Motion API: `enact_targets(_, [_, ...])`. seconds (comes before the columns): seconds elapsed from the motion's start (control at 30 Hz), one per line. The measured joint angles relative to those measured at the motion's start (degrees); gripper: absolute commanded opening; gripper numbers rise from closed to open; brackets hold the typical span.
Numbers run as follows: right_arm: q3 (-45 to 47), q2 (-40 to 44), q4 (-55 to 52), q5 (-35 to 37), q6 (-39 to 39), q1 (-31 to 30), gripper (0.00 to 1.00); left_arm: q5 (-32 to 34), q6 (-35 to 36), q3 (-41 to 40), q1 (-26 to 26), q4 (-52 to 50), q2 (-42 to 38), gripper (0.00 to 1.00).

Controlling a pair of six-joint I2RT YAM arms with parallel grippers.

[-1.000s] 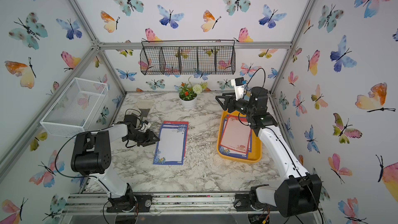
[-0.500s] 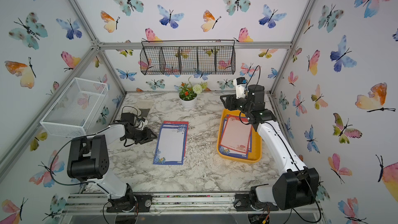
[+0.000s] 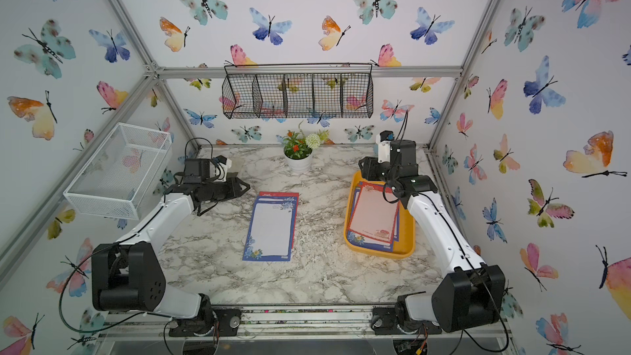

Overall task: Take out the stationery paper from the storage box
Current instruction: Place the stationery paper at the center of the board, then pick up the stationery paper from the storage box.

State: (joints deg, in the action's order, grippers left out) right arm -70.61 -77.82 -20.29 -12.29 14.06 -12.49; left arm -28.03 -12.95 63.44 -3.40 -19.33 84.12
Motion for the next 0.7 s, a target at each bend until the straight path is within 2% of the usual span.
enact_targets(0.23, [4.8,2.3,-2.0,7.0,-0.3,0.0,0.56,2.5,-2.8,10.0,-12.6,7.9,3.2,0.45])
enact_targets(0.43, [11.7,4.7,-1.9,12.7,-0.6,0.2,0.58,2.9,-4.5,18.0,-24.6,11.8,14.2,0.45])
enact_targets(0.57, [18.3,5.9,-0.5,16.5,0.3,0.9,0.6,3.5,-4.6,19.6,-32.2,12.7,21.5,0.46])
enact_targets(0.7, [24.9,7.4,2.1,18.5,1.9,2.4,0.6,2.9,-4.9,19.6,-37.4,12.7,27.2,0.47])
